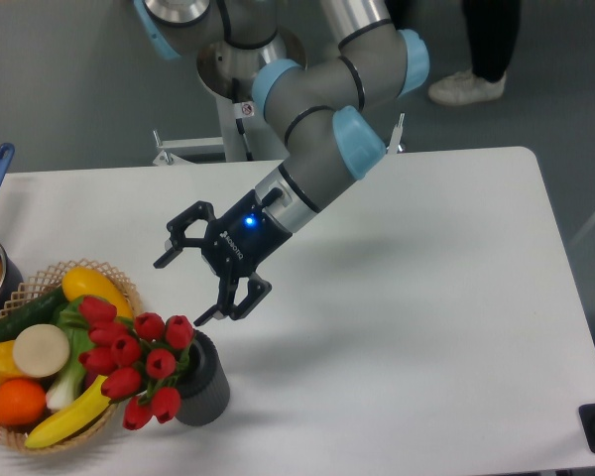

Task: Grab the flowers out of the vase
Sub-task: 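Lower the open gripper around the tulip stems above the vase rim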

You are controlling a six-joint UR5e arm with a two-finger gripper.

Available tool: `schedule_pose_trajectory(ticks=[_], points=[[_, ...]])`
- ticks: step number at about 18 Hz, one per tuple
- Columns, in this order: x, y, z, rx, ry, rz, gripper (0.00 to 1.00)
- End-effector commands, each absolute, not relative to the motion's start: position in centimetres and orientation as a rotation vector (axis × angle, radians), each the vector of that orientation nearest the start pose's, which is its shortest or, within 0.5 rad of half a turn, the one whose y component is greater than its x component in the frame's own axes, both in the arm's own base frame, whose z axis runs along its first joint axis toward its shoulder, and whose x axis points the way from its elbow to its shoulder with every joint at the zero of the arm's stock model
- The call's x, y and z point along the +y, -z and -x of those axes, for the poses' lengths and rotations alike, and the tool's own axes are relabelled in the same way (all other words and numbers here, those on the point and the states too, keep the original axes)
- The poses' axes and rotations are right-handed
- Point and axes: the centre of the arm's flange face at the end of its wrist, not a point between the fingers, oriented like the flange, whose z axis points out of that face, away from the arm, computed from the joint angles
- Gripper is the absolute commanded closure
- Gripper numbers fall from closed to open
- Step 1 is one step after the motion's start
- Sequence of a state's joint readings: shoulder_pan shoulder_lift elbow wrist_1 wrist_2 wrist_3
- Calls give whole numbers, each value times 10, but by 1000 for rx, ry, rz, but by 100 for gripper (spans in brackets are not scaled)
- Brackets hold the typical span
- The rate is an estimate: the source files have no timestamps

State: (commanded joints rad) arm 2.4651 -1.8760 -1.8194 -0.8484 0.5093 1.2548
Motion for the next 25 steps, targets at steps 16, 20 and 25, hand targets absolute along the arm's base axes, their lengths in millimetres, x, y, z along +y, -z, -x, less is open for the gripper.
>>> schedule_pose_trajectory(ticks=[16,20,25], points=[[561,-327,335,424,459,2059,0],[568,-319,332,433,472,2059,0],[577,-315,320,447,495,2061,24]])
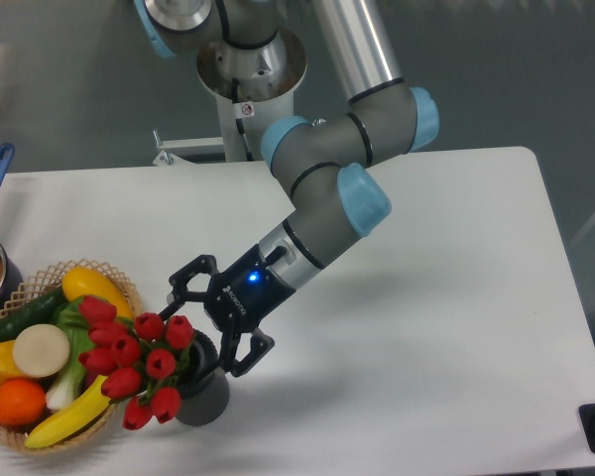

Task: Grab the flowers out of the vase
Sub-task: 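Lower the open gripper around the tulip stems above the vase rim, then close the gripper on the bunch of tulip stems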

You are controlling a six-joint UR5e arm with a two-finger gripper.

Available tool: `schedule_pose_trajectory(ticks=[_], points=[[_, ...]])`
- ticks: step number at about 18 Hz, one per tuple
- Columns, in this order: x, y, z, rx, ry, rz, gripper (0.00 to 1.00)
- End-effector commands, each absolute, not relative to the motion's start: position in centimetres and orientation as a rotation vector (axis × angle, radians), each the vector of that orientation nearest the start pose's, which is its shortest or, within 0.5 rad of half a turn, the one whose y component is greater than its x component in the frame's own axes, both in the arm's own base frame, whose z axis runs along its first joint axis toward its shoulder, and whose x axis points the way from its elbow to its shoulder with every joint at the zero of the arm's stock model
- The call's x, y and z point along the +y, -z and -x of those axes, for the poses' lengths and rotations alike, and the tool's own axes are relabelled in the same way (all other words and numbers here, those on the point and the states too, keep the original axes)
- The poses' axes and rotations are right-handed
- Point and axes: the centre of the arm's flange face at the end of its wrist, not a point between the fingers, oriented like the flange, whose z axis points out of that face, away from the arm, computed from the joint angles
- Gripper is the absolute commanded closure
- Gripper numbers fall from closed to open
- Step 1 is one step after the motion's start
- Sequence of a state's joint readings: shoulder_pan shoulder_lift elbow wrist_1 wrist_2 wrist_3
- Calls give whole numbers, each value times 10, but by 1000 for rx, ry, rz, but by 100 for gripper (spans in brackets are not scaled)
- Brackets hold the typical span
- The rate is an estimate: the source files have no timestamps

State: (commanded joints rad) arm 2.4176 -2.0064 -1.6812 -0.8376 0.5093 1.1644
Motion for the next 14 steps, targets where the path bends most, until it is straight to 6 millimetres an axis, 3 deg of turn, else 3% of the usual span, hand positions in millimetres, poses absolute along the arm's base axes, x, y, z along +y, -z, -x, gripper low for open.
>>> schedule_pose_trajectory(ticks=[7,10,14], points=[[576,-322,319,433,494,2067,86],[576,-323,320,413,501,2073,98],[573,-333,326,368,505,2079,99]])
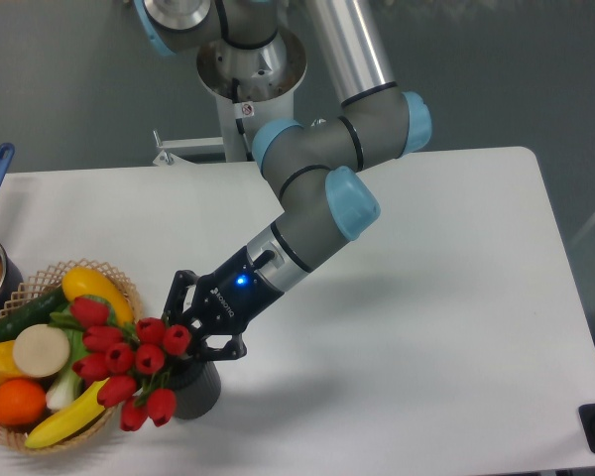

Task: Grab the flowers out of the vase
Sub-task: 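Close the gripper on the bunch of tulip stems, then lift the gripped tulips up and out of the vase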

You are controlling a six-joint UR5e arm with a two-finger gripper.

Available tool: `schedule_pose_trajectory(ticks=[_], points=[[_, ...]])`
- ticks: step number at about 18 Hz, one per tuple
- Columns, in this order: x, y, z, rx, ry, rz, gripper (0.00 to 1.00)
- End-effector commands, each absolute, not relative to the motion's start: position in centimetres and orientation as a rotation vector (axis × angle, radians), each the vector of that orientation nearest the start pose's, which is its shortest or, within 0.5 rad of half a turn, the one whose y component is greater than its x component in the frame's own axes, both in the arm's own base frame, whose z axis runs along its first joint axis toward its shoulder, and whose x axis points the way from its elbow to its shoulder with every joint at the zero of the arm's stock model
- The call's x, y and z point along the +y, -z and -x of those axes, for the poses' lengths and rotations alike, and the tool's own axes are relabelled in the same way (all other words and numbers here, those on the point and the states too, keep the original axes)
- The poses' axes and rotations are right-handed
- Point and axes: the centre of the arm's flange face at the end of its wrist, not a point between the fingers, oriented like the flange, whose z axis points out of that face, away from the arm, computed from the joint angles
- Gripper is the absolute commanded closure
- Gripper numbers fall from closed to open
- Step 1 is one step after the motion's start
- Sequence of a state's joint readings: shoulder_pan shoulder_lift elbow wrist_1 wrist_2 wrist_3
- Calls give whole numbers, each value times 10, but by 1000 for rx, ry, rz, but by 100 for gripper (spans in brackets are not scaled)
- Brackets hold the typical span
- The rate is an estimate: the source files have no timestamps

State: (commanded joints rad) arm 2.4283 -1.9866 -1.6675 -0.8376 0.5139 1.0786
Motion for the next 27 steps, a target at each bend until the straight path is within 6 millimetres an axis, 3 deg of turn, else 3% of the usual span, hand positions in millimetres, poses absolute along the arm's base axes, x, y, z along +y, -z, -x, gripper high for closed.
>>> schedule_pose_trajectory(ticks=[6,18,27], points=[[569,-366,335,251,544,2054,98],[533,-434,356,217,562,1847,97],[521,-459,374,223,573,1738,97]])
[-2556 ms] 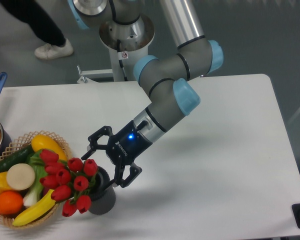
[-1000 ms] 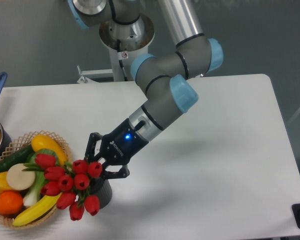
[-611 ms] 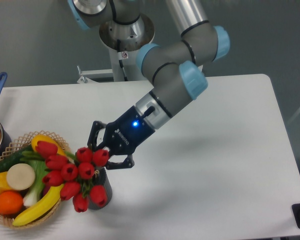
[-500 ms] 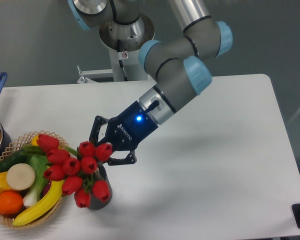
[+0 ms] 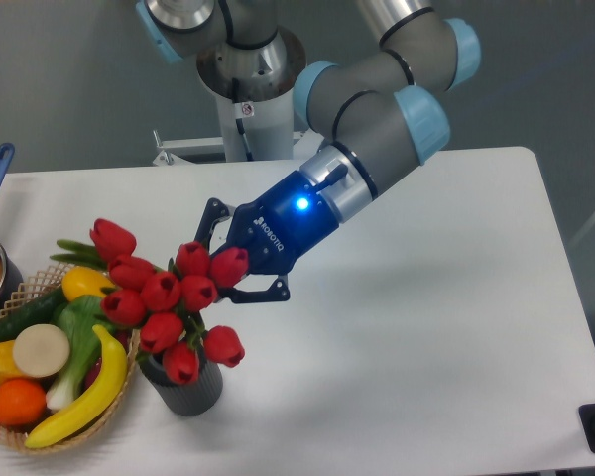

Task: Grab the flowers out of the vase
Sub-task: 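Lift the gripped tulips up and out of the vase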

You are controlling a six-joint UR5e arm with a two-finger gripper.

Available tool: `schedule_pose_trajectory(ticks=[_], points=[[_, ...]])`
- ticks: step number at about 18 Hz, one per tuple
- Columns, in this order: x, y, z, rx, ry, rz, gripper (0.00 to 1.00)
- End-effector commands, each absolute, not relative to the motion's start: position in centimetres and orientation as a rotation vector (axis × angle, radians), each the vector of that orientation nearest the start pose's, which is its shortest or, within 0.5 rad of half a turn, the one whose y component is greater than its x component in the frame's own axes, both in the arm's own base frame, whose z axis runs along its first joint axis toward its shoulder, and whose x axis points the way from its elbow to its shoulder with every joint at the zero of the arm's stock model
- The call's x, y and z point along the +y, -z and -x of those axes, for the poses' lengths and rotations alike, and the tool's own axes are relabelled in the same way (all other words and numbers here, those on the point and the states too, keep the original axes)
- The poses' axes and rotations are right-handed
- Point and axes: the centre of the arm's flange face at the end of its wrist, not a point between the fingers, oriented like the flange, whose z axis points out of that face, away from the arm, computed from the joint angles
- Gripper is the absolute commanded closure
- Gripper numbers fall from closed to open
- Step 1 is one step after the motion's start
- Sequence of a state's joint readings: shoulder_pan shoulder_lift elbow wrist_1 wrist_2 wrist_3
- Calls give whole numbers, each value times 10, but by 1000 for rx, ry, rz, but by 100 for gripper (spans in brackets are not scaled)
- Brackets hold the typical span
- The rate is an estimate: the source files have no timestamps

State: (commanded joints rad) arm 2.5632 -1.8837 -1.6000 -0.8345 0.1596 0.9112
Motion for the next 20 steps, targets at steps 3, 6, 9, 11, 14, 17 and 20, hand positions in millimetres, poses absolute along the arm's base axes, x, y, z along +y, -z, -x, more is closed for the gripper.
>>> schedule_pose_trajectory(ticks=[3,6,9,11,14,17,20], points=[[518,-464,379,224,574,1715,97],[515,-467,382,223,570,1707,96],[510,-470,388,217,572,1685,95],[504,-473,394,211,558,1681,96],[493,-480,403,202,517,1693,96],[481,-479,419,179,460,1730,96],[478,-477,434,147,303,1908,96]])
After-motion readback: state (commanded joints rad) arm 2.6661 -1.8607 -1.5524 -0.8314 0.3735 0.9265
